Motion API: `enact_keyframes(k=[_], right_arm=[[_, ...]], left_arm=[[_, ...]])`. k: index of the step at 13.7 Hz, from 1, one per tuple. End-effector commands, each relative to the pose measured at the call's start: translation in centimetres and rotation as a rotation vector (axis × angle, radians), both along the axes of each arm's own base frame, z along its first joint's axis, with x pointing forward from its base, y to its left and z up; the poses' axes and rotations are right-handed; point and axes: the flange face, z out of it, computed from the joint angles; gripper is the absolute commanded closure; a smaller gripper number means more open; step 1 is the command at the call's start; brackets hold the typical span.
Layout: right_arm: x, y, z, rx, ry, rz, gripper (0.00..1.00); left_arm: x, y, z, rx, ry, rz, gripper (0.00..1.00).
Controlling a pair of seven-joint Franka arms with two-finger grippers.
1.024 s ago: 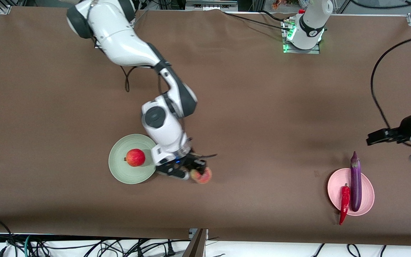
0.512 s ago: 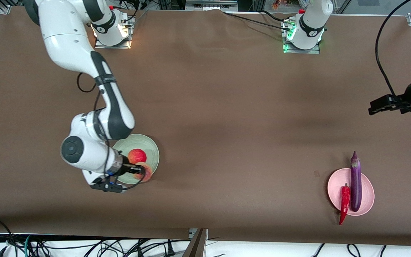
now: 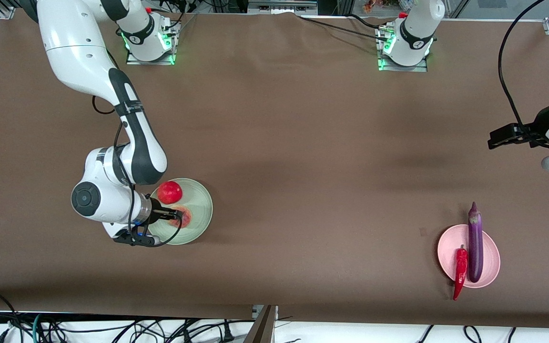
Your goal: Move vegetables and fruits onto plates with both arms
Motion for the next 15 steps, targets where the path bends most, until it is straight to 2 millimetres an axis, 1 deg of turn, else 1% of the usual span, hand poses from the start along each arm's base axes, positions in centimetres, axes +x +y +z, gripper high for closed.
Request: enact_keyframes(k=[1, 2, 3, 4, 5, 6, 7, 8, 9, 10, 12, 13, 14, 15], right_arm=[[-0.3, 1.4, 4.5, 0.021, -0.027, -0.034, 0.0], [-0.7, 2.0, 5.5, 0.016, -0.009, -0.044, 0.0], [-1.0, 2.3, 7.5, 0.001, -0.017, -0.026, 0.0], [-1.1, 2.2, 9.9, -0.021, -0.049, -0.008, 0.0], [-1.2, 1.3, 12.5, -0.022, -0.08, -0.001, 0.0], [-1.0, -0.9, 13.9, -0.032, -0.08, -0.023, 0.0], [-1.4, -1.9, 15.7, -0.04, -0.07, -0.02, 0.0], [-2.5, -2.2, 17.2, -0.045, -0.027, -0.012, 0.0], [-3.4, -2.5, 19.8, -0.042, -0.016, -0.003, 0.0], [-4.5, -3.6, 22.2, -0.052, -0.008, -0.005, 0.0], [-7.9, -5.2, 27.3, -0.091, -0.008, 0.064, 0.0], [-9.7, -5.9, 29.1, -0.103, -0.008, 0.089, 0.0], [-11.4, -6.9, 29.9, -0.117, -0.001, 0.102, 0.0], [-12.9, -7.4, 30.4, -0.135, -0.005, 0.112, 0.0]], left_arm=[[-0.2, 0.5, 0.1, 0.014, -0.004, -0.018, 0.0], [-0.2, 0.5, 0.1, 0.014, -0.006, -0.018, 0.0], [-0.1, 0.5, 0.0, 0.01, -0.004, -0.012, 0.0], [0.0, 0.3, 0.3, 0.009, -0.01, -0.009, 0.0], [0.3, 0.3, 0.6, 0.013, -0.02, -0.01, 0.0], [0.5, 0.4, 0.5, 0.015, -0.018, -0.011, 0.0], [0.5, 0.3, 0.5, 0.012, -0.018, -0.011, 0.0], [0.5, 0.3, 0.5, 0.013, -0.018, -0.013, 0.0], [0.5, 0.3, 0.6, 0.012, -0.02, -0.013, 0.0], [0.5, 0.4, 0.5, 0.01, -0.018, -0.011, 0.0], [0.5, 0.4, 0.6, 0.01, -0.02, -0.011, 0.0], [0.5, 0.5, 0.5, 0.009, -0.018, -0.01, 0.0], [0.5, 0.4, 0.5, 0.006, -0.018, -0.009, 0.0], [0.5, 0.5, 0.5, 0.006, -0.018, -0.008, 0.0]])
